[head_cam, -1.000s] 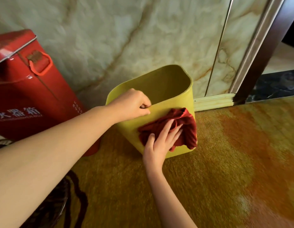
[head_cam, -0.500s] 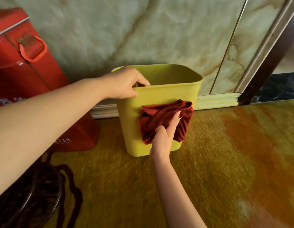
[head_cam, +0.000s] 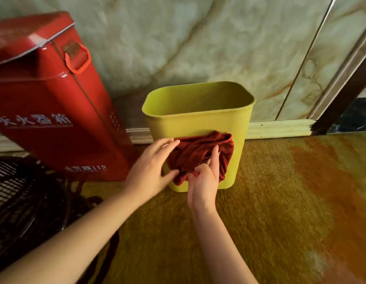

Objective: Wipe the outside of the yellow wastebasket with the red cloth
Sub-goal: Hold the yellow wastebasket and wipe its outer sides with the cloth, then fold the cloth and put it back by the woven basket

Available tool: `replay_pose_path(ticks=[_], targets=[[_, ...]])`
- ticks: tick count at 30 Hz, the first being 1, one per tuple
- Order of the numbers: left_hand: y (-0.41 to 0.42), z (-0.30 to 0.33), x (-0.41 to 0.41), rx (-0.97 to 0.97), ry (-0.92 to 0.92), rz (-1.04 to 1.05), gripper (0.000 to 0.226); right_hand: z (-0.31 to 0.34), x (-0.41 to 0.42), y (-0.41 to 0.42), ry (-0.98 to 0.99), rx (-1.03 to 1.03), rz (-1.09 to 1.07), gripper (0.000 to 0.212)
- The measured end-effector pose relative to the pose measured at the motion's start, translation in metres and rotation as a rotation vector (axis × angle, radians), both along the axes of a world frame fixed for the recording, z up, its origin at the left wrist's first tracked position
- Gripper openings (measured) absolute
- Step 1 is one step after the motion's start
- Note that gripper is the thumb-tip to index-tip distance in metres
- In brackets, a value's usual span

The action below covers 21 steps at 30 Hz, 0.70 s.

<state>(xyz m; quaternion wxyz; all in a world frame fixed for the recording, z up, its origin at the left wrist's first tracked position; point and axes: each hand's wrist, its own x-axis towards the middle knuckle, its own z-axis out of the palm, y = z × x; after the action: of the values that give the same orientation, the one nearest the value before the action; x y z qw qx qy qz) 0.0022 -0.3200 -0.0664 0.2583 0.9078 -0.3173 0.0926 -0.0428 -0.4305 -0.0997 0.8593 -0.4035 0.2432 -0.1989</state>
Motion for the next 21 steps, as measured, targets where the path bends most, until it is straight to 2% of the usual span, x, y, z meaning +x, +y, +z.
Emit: replay_pose_path(ticks=[2, 4, 6, 8, 10, 12, 15, 18, 21], targets=[[-0.009, -0.014, 0.0, -0.067, 0.189, 0.006, 0.083, 0.003, -0.005, -0.006, -0.065, 0.146, 0.024, 0.073], [-0.02, -0.021, 0.002, -0.193, 0.29, 0.052, 0.089, 0.005, -0.01, -0.014, -0.113, 0.253, 0.046, 0.069], [-0.025, -0.028, 0.003, -0.263, 0.351, 0.131, 0.077, 0.005, -0.013, -0.022, -0.127, 0.29, 0.068, 0.067], [-0.024, -0.034, 0.002, -0.306, 0.387, 0.174, 0.045, 0.004, -0.018, -0.026, -0.135, 0.307, 0.128, 0.065], [-0.02, -0.035, 0.0, -0.392, 0.488, 0.164, 0.026, 0.0, -0.022, -0.029, -0.124, 0.305, 0.176, 0.061], [-0.017, -0.036, -0.004, -0.469, 0.642, 0.167, 0.023, -0.005, -0.027, -0.03, -0.11, 0.29, 0.196, 0.061], [-0.011, -0.038, -0.011, -0.609, 0.94, 0.216, 0.031, -0.018, -0.033, -0.032, -0.101, 0.257, 0.252, 0.06], [0.005, -0.038, -0.018, -0.778, 1.148, 0.312, 0.031, -0.031, -0.037, -0.037, -0.011, 0.068, 0.287, 0.056], [0.032, -0.034, -0.024, -0.906, 1.218, 0.348, 0.021, -0.042, -0.041, -0.033, 0.214, -0.379, 0.205, 0.047]])
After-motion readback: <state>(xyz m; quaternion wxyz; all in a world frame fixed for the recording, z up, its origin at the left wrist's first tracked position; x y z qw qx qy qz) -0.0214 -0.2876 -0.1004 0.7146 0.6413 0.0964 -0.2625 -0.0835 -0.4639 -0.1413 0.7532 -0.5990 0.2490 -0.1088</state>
